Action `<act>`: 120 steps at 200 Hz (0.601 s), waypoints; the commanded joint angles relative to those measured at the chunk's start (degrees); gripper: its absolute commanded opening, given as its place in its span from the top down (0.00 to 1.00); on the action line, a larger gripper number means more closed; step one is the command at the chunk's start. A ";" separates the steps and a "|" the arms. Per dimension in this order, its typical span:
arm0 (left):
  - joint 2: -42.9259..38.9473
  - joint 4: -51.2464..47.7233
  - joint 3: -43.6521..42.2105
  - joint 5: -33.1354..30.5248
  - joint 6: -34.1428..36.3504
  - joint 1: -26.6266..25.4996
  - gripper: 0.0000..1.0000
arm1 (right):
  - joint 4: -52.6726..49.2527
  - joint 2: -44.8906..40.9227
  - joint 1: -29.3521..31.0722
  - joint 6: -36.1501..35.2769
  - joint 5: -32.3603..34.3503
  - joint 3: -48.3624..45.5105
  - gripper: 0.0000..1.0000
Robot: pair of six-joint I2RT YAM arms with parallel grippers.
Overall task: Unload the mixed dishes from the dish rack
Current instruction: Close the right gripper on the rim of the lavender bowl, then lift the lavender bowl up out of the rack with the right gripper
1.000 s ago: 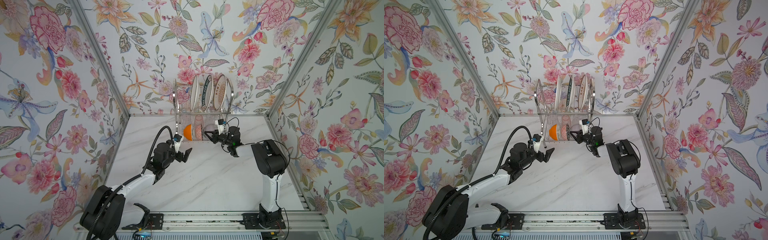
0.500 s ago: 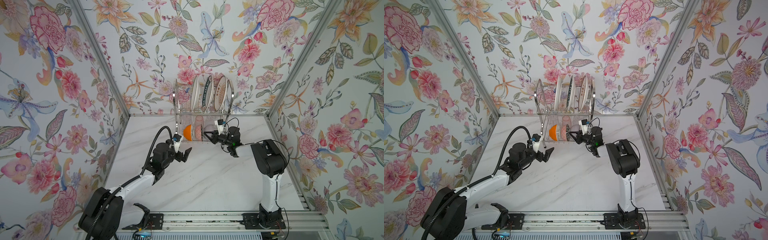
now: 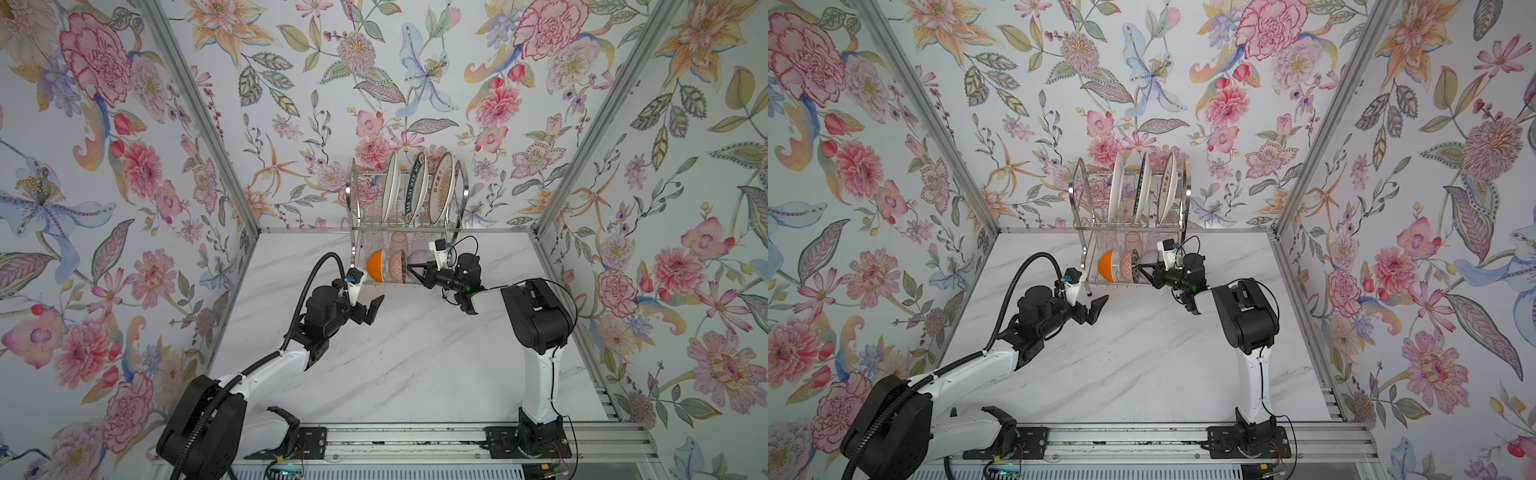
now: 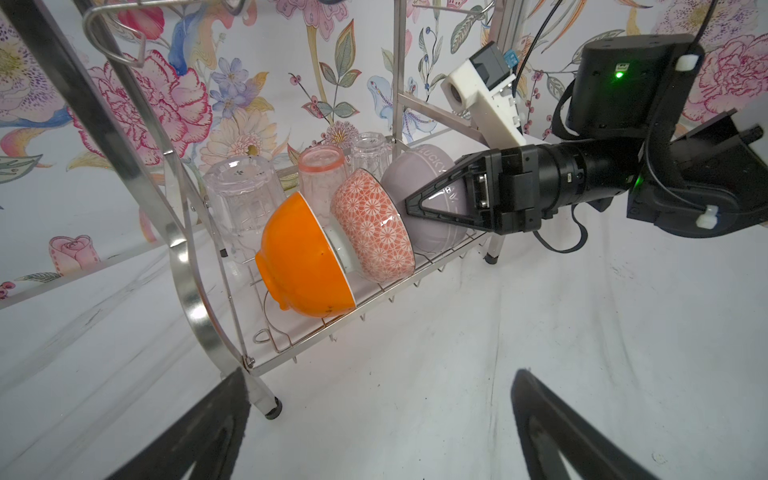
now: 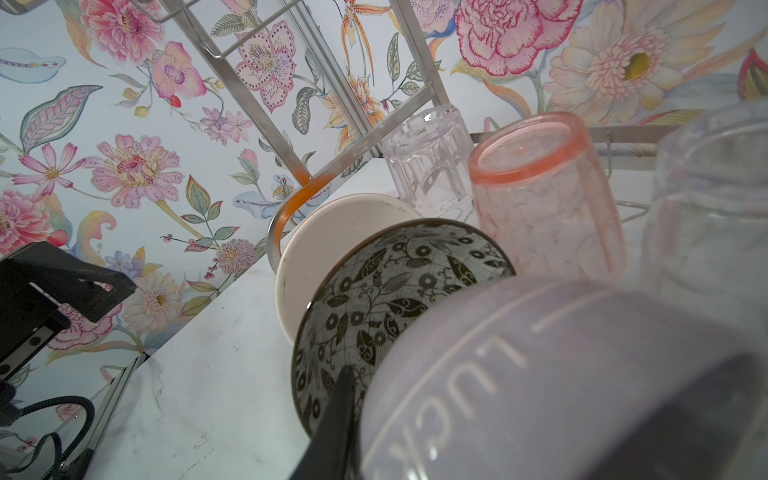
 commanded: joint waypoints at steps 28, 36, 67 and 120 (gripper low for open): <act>-0.71 0.32 0.32 -0.79 0.11 -0.97 0.01 | 5.28 1.10 -2.71 -2.11 1.42 4.06 0.84; -0.60 0.31 0.39 -0.75 0.08 -1.00 0.01 | 5.28 1.21 -2.95 -2.05 1.25 4.28 0.84; 0.01 -0.01 1.02 -0.91 0.09 -1.15 0.01 | 5.69 1.78 -3.69 -1.53 -0.23 5.35 0.86; 0.91 -0.38 1.92 -0.84 0.20 -1.32 0.01 | 11.70 3.07 -3.93 2.57 -1.23 6.32 0.88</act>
